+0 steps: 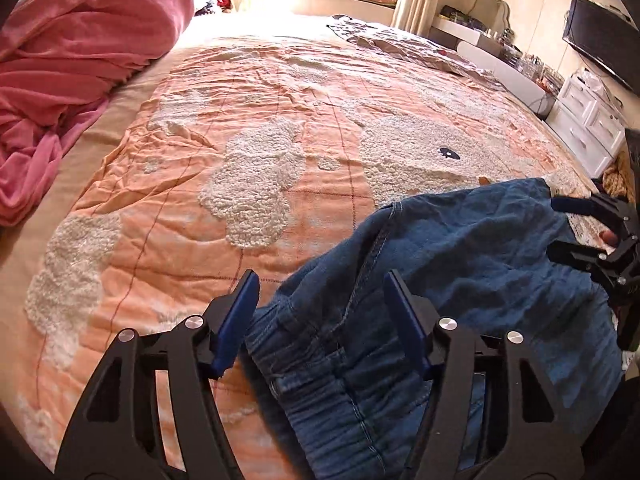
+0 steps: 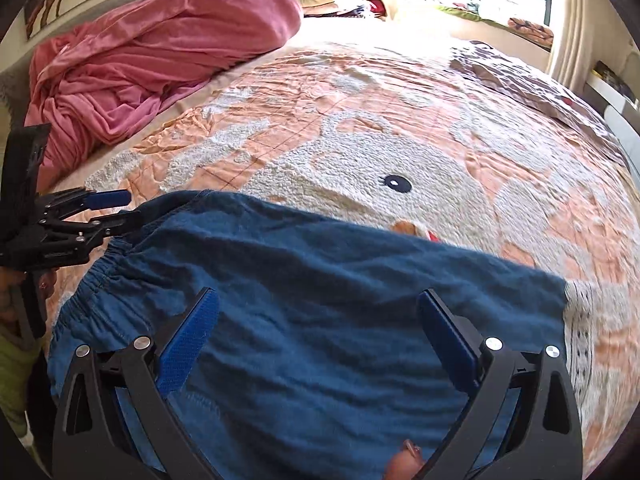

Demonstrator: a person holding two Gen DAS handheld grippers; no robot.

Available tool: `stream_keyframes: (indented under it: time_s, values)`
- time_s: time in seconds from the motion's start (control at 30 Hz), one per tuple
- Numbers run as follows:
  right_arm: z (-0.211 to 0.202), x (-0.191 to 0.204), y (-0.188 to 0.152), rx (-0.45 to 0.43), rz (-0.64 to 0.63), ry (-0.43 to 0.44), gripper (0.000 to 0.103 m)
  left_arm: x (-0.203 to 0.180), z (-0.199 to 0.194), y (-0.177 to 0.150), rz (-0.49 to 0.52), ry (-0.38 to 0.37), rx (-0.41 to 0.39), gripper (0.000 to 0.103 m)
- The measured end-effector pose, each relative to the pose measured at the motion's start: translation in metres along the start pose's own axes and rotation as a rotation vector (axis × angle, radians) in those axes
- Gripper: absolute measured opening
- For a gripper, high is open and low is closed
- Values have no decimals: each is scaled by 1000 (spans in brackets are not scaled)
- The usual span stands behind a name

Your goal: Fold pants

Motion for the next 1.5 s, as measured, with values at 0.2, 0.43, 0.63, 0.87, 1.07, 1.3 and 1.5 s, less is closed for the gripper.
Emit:
stream_keyframes:
  time_s: [0.2, 0.43, 0.63, 0.87, 1.07, 1.3, 1.5]
  values:
    - [32, -1, 18, 64, -25, 33, 99, -1, 31, -2, 51, -31, 65, 18]
    - [63, 13, 39, 85, -206, -2, 98, -11, 7, -2, 80, -96, -15, 1]
    - [69, 44, 53, 61, -440, 2, 87, -30, -23, -7, 143, -125, -94, 1]
    - [76, 65, 40, 98, -480, 58, 9, -41, -28, -11, 209, -49, -121, 1]
    - [35, 54, 27, -31, -374, 32, 5, -38, -29, -15, 219, -33, -136, 6]
    - [-30, 56, 8, -154, -334, 44, 5, -45, -38, -20, 253, 8, -179, 18]
    - [-73, 66, -22, -198, -317, 38, 4, -61, -62, -35, 256, -80, -196, 3]
Point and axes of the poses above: each gripper's, at about its wrist camera, not at the fingertips, and z roughly the way its jaws point, x to its left, y to its top, the point moved 2 cm from there along z, roughly the way its jaws point, and after that the axes turned 5 degrees about -y, right-handed, at the moved point
